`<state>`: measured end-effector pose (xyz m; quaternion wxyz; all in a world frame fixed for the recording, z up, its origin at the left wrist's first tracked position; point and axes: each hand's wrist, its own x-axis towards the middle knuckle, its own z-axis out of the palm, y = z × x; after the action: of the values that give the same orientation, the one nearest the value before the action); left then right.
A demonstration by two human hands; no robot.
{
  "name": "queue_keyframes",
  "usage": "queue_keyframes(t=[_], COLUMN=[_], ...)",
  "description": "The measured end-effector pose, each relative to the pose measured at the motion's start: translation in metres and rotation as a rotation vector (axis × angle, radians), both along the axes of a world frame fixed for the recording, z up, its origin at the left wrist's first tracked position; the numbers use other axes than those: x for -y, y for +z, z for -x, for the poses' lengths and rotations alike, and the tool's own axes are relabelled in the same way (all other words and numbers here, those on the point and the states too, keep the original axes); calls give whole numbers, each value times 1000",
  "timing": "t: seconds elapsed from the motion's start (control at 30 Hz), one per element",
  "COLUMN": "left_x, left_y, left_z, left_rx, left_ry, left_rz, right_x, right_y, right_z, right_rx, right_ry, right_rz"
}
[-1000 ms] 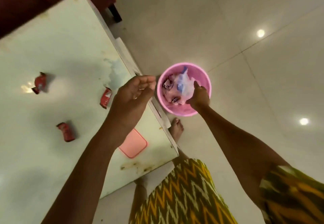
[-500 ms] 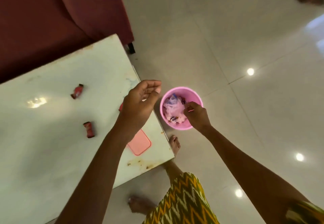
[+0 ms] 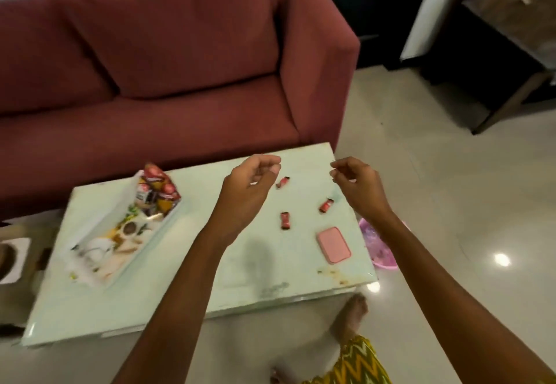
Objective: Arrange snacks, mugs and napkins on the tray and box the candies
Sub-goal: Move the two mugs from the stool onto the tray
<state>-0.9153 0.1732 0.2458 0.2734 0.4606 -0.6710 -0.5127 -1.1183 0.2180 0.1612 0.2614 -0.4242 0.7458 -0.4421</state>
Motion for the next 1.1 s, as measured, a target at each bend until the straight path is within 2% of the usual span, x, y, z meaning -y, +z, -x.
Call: queue_keyframes(t=[0.13, 0.27, 0.5, 0.67, 1.1], left_x=[-13, -22, -8, 16, 69], left_y=[31, 43, 39, 37, 31], left_z=[-80, -148, -250, -312, -467], left_rx=[-19, -79, -58, -71, -61], left_ry=[130, 281, 548, 691, 1076], left_rz=[40, 10, -70, -106, -61], right_x=[10, 22, 65, 112, 225], right_y=[49, 71, 73, 75, 92], right_z=[-71, -134, -227, -289, -485], right_rx=[-36, -55, -74, -19, 13], right_ry=[166, 292, 482, 597, 967], right_rz=[77, 94, 32, 30, 100])
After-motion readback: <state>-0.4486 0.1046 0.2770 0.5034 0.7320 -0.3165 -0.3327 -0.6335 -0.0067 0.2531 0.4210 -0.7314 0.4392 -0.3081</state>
